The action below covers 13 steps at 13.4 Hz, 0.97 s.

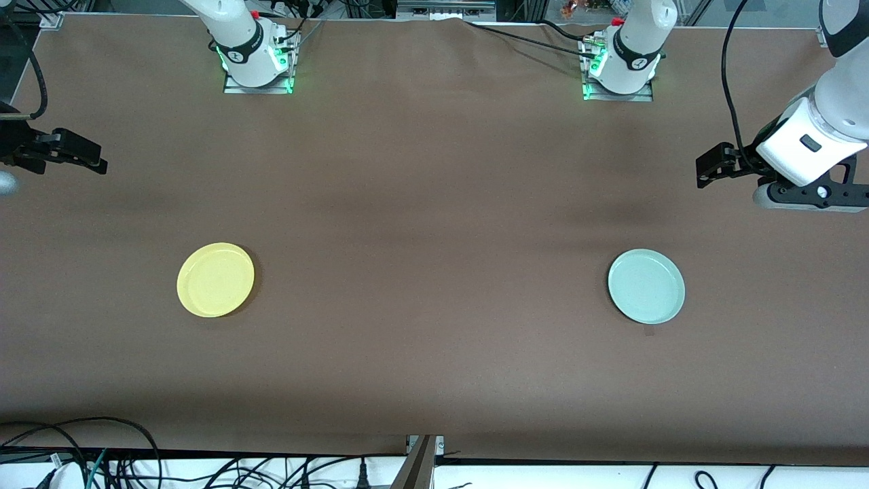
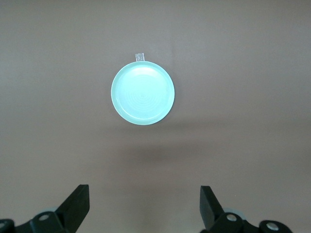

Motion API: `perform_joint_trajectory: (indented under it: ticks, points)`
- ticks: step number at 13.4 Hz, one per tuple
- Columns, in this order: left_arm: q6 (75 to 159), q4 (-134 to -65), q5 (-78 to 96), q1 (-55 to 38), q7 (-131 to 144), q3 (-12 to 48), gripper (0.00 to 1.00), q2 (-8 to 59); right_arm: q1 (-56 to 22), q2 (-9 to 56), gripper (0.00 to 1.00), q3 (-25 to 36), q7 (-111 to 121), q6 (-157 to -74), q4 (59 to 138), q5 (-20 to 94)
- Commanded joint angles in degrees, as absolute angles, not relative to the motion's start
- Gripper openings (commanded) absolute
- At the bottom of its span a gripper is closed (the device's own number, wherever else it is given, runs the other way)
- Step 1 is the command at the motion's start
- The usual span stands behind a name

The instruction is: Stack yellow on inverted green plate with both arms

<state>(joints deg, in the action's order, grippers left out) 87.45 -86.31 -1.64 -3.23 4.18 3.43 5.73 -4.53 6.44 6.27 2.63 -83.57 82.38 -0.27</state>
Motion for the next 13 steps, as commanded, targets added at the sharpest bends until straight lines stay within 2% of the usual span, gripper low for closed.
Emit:
perform_joint_trajectory:
  ticks: [1, 11, 13]
  points:
    - [87.3, -85.5, -3.1, -3.1, 4.7, 3.7, 1.00, 6.1, -3.9, 7.1, 1.00, 6.1, 3.2, -83.1, 80.9, 0.9]
    - [87.5, -85.3, -2.2, -2.7, 5.3, 3.6, 1.00, 6.5, -3.9, 7.2, 1.00, 6.1, 3.2, -83.1, 80.9, 0.9]
    - [90.4, -85.4, -2.2, -2.6, 6.4, 3.5, 1.00, 6.5, -3.9, 7.2, 1.00, 6.1, 3.2, -83.2, 80.9, 0.9]
